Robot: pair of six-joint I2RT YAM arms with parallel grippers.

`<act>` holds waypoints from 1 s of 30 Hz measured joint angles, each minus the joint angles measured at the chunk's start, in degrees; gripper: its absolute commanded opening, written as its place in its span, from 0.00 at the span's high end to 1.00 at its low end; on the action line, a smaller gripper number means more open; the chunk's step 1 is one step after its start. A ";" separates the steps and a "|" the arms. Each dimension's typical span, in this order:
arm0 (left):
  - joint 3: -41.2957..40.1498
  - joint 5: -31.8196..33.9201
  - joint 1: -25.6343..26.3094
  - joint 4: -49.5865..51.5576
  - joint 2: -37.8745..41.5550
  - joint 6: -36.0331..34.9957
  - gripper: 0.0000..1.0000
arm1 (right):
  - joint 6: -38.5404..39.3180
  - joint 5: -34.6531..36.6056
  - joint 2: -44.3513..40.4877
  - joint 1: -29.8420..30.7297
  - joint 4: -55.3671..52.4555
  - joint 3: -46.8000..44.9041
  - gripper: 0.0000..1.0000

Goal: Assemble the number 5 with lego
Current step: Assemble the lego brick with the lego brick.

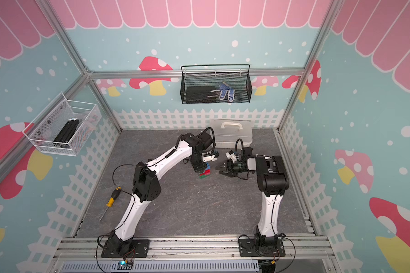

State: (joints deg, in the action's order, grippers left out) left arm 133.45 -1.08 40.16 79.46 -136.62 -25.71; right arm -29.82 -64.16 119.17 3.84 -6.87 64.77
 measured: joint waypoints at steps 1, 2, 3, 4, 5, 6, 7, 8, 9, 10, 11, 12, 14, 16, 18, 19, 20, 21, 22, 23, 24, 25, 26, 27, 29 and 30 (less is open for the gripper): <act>0.11 0.00 0.00 0.02 0.00 0.00 0.51 | 0.02 0.15 -0.04 0.02 -0.07 0.00 0.42; 0.17 0.00 0.00 0.00 0.00 0.00 0.51 | 0.11 0.31 -0.15 0.02 -0.22 0.00 0.43; 0.17 0.00 0.00 0.02 0.00 0.00 0.50 | 0.26 0.59 -0.35 0.00 -0.50 0.00 0.42; 0.17 0.00 0.00 0.04 0.00 0.00 0.49 | 0.46 0.92 -0.55 0.00 -0.90 0.00 0.42; 0.17 0.02 0.00 0.02 0.00 0.04 0.48 | 0.79 1.51 -0.85 0.00 -1.55 0.00 0.42; 0.20 0.00 0.00 0.04 0.00 0.07 0.47 | 1.03 1.99 -1.22 0.00 -2.08 0.00 0.42; 0.22 0.00 0.00 0.02 0.00 0.07 0.47 | 1.09 2.36 -1.57 0.00 -2.47 0.00 0.42; 0.22 -0.02 0.02 0.02 0.00 0.09 0.46 | 1.16 2.86 -2.10 0.00 -2.84 -0.04 0.42; 0.22 -0.02 0.04 0.02 0.00 0.13 0.46 | 1.22 3.34 -2.69 0.02 -3.06 -0.13 0.42; 0.31 0.00 0.07 0.04 0.00 0.22 0.45 | 1.29 3.82 -3.32 0.00 -3.23 -0.28 0.42; 0.39 -0.02 0.09 0.02 0.00 0.24 0.45 | 1.44 4.66 -4.24 0.00 -3.43 -0.70 0.42; 0.50 -0.02 0.11 0.02 0.02 0.24 0.45 | 1.60 5.51 -5.20 0.00 -3.80 -1.09 0.42; 0.52 0.00 0.15 0.02 0.17 0.24 0.45 | 1.97 7.28 -6.99 0.00 -4.37 -1.97 0.42; 0.50 0.04 0.22 0.02 0.37 0.22 0.44 | 2.40 9.44 -9.01 0.00 -4.87 -3.13 0.42; 0.09 0.07 0.39 0.00 0.92 0.24 0.43 | 2.80 11.43 -11.15 0.02 -5.29 -4.72 0.42; -0.13 0.04 0.48 0.02 1.20 0.24 0.43 | 2.95 12.28 -12.04 0.02 -5.49 -5.35 0.42; -0.44 0.07 0.57 0.00 1.66 0.24 0.42 | 3.21 13.27 -12.90 0.04 -5.84 -5.92 0.42; -0.79 0.07 0.66 -0.02 2.14 0.24 0.42 | 3.54 14.36 -13.62 0.24 -6.21 -6.38 0.42; -1.07 0.07 0.70 0.02 2.56 0.22 0.42 | 3.89 15.47 -14.16 0.35 -6.54 -6.71 0.42; -1.53 0.07 0.72 -0.02 3.15 0.22 0.42 | 4.22 16.65 -14.73 0.61 -6.78 -7.10 0.42; -1.95 0.09 0.74 0.02 3.80 0.22 0.42 | 4.55 17.92 -15.26 0.98 -7.04 -7.50 0.42; -2.29 0.13 0.74 0.02 4.35 0.22 0.42 | 4.94 19.15 -15.69 1.46 -7.48 -7.78 0.42; -2.58 0.20 0.74 0.02 4.98 0.22 0.42 | 5.40 20.59 -16.13 2.10 -8.00 -8.07 0.42; -2.71 0.24 0.74 0.04 5.53 0.22 0.42 | 5.68 21.90 -16.55 2.82 -8.26 -8.33 0.42; -2.71 0.28 0.74 -0.02 6.45 0.22 0.41 | 5.90 24.28 -17.51 4.13 -8.17 -9.20 0.42; -2.71 0.31 0.74 0.00 6.91 0.22 0.41 | 5.97 25.46 -18.14 4.74 -8.09 -9.75 0.42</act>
State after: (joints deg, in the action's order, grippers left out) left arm 130.74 -0.78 40.91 79.46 -129.71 -25.50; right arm -23.86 -38.70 101.03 8.58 -14.96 55.02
